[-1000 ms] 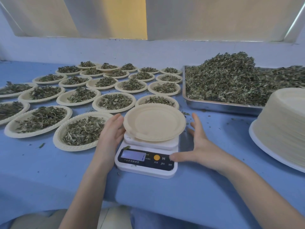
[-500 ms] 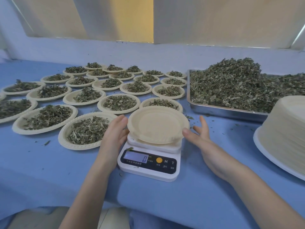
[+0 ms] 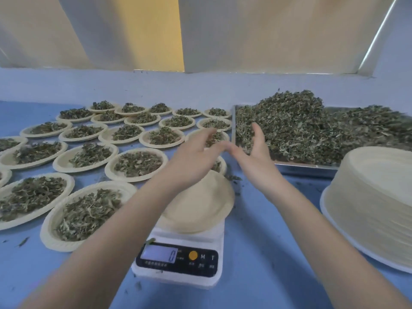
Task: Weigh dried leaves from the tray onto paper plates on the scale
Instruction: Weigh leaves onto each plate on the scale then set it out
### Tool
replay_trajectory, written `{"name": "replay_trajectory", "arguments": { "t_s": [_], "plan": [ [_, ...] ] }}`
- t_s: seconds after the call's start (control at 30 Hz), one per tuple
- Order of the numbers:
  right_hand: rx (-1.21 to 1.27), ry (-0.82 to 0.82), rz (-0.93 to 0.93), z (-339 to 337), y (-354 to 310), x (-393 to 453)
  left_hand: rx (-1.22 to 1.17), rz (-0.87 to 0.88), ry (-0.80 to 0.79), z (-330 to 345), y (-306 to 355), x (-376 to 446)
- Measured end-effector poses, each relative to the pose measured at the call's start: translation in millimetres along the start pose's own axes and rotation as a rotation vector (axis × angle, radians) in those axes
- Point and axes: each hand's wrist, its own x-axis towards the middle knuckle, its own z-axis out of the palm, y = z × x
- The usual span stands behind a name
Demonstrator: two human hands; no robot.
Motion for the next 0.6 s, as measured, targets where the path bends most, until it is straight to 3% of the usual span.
{"name": "replay_trajectory", "arguments": {
  "t_s": [0.1,0.23,0.43,0.53,0.6],
  "plan": [
    [-0.281,0.033,0.076,-11.9,12.5,42.2,0.215,0.047,-0.178,32.6,17.5,51.6],
    [-0.625,0.031,0.368,-35.0,39.6,95.4,0.404,0.02,-0.386,62.8,22.6,104.3],
    [-0.729,0.279,0.782,-77.9,93.7,146.4,0.506,-0.033,-0.558,97.1,4.1,159.6],
    [-0.736,0.254,0.965,-90.1,116.9,155.3,0.513,-0.084,-0.625,110.4,-5.5,175.9],
    [-0.773,0.139,0.925,-80.8,123.5,161.0,0.528,-0.088,-0.629,117.1,-9.0,184.3]
  ]
}}
